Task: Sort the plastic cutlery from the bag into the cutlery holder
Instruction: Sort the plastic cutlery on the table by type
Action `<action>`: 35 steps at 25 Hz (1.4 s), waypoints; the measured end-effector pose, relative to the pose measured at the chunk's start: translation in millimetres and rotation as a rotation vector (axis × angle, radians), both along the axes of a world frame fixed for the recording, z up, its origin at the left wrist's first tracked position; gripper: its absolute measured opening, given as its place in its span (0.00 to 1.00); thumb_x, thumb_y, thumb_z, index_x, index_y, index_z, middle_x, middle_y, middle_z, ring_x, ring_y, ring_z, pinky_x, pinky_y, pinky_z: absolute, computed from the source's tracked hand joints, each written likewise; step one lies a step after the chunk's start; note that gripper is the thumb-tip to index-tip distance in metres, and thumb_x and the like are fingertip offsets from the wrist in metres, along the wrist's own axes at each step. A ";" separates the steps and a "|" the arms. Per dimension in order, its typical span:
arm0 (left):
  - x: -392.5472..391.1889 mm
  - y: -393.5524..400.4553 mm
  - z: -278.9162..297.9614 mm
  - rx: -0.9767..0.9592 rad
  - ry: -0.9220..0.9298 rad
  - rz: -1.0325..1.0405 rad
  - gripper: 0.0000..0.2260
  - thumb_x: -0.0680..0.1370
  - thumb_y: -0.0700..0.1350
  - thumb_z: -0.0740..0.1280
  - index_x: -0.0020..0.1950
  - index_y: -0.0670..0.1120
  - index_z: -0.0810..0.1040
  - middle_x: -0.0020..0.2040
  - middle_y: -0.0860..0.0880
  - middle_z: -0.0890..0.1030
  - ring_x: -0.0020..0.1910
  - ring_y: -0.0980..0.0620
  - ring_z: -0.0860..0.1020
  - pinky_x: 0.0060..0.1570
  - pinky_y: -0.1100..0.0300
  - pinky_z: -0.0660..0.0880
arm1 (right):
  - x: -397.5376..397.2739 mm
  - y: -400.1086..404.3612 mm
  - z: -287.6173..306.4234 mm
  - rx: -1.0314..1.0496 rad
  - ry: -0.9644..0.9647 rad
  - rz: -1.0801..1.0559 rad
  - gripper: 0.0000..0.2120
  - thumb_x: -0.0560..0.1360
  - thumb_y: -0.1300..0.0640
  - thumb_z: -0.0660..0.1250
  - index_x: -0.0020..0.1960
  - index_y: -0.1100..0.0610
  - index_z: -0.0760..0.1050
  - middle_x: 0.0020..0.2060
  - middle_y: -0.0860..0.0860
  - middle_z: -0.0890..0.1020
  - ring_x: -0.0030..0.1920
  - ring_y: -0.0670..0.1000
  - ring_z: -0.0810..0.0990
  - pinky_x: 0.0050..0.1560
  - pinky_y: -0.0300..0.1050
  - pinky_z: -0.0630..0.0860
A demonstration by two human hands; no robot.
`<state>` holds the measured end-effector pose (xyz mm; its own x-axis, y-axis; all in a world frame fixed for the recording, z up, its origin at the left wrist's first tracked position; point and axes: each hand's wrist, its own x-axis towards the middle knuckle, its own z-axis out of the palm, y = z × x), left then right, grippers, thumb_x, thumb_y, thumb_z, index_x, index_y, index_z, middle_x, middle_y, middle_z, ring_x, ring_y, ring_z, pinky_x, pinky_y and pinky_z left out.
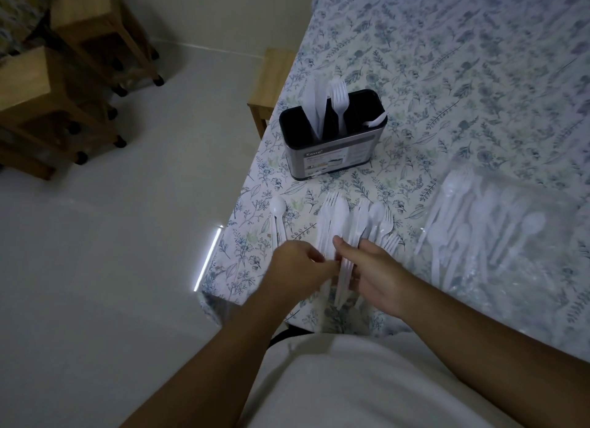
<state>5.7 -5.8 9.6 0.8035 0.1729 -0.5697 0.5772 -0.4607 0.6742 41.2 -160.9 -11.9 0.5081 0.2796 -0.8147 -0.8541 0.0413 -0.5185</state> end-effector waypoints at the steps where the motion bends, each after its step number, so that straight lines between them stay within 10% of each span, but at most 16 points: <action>1: -2.2 -5.1 1.9 -0.002 -0.026 -0.030 0.11 0.70 0.53 0.75 0.41 0.46 0.84 0.30 0.52 0.81 0.24 0.56 0.75 0.23 0.63 0.73 | 0.0 1.5 -2.4 -0.010 -0.003 -0.006 0.17 0.76 0.50 0.74 0.60 0.59 0.77 0.52 0.57 0.86 0.49 0.56 0.86 0.49 0.54 0.83; 9: 0.3 3.1 -33.4 0.416 0.034 -0.279 0.06 0.72 0.45 0.73 0.40 0.43 0.80 0.34 0.49 0.80 0.33 0.51 0.80 0.34 0.60 0.79 | -0.3 -13.4 -9.1 -0.119 -0.010 -0.080 0.03 0.81 0.60 0.67 0.53 0.59 0.77 0.36 0.54 0.77 0.36 0.54 0.77 0.43 0.52 0.76; 16: -5.1 9.5 -27.2 0.265 0.020 -0.028 0.14 0.71 0.44 0.75 0.27 0.44 0.76 0.21 0.52 0.74 0.17 0.59 0.69 0.22 0.61 0.75 | 2.9 -9.0 -4.6 -0.106 -0.049 -0.092 0.08 0.79 0.58 0.70 0.56 0.60 0.78 0.39 0.56 0.79 0.39 0.54 0.79 0.42 0.52 0.78; 21: -11.7 -14.4 2.4 0.062 -0.146 -0.124 0.05 0.72 0.47 0.75 0.43 0.47 0.83 0.33 0.53 0.83 0.28 0.61 0.79 0.30 0.64 0.77 | -0.5 -6.1 3.3 0.011 -0.082 -0.104 0.12 0.76 0.55 0.74 0.55 0.61 0.77 0.46 0.57 0.86 0.49 0.56 0.85 0.55 0.57 0.82; 27: 17.9 -29.7 -24.4 0.374 -0.039 -0.237 0.10 0.77 0.48 0.67 0.37 0.46 0.76 0.33 0.50 0.77 0.33 0.50 0.77 0.29 0.60 0.74 | 1.3 -24.5 -10.4 -0.163 -0.095 -0.203 0.01 0.79 0.62 0.68 0.48 0.59 0.76 0.32 0.55 0.77 0.30 0.53 0.76 0.35 0.48 0.76; 35: 20.1 -35.0 -23.6 0.375 -0.036 -0.301 0.14 0.75 0.47 0.69 0.32 0.44 0.74 0.27 0.50 0.73 0.25 0.56 0.70 0.24 0.64 0.66 | -3.8 -50.4 -10.7 -0.130 -0.095 -0.170 0.10 0.75 0.58 0.75 0.54 0.58 0.81 0.43 0.56 0.84 0.44 0.56 0.83 0.55 0.59 0.80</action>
